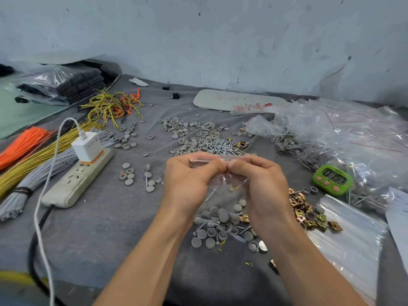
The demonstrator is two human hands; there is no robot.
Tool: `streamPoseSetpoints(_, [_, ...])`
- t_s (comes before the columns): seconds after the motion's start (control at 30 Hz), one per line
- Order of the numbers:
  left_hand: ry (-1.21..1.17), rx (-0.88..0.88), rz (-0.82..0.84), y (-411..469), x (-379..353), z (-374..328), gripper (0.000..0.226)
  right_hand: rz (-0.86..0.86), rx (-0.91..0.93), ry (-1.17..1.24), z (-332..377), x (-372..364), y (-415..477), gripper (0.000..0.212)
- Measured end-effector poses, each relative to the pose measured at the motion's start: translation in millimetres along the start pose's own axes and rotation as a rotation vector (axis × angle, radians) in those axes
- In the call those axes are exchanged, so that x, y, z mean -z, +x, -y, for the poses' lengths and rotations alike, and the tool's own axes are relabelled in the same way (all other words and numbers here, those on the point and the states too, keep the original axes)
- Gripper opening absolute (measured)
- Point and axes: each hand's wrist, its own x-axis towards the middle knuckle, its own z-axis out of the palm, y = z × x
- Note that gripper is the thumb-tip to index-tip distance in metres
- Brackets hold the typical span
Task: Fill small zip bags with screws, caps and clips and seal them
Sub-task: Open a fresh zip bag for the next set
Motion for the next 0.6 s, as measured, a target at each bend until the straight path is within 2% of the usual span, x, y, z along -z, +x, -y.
streamPoseSetpoints(0.13, [-0.037, 0.008, -0.002, -0.4, 0.3, 0.6, 0.024, 0.004, 0.044, -0.060, -3.4, 0.4, -0.1, 0.004])
streamPoseSetpoints(0.2, [-0.073, 0.000, 0.039, -2.0, 0.1, 0.0, 0.019, 0.020, 0.040, -0.036, -2.8, 1.2, -0.2, 0.002])
streamPoseSetpoints(0.27, [-0.091, -0.015, 0.104, -4.4, 0.0, -0.5, 0.016, 0.031, 0.029, -0.005, -2.9, 2.6, 0.8, 0.010])
streamPoseSetpoints(0.33, [-0.077, -0.013, 0.123, -4.4, 0.4, 0.0, 0.011, 0.031, 0.009, -0.006, -2.6, 3.7, 1.6, 0.006])
streamPoseSetpoints(0.5, [-0.007, 0.025, 0.024, -0.6, -1.5, 3.2, 0.015, 0.023, -0.007, -0.012, -0.1, 4.9, 0.4, 0.002])
streamPoseSetpoints(0.6, [-0.022, 0.039, -0.004, -1.5, -3.9, 2.2, 0.016, 0.031, 0.006, 0.001, 0.5, 4.1, -0.4, 0.020])
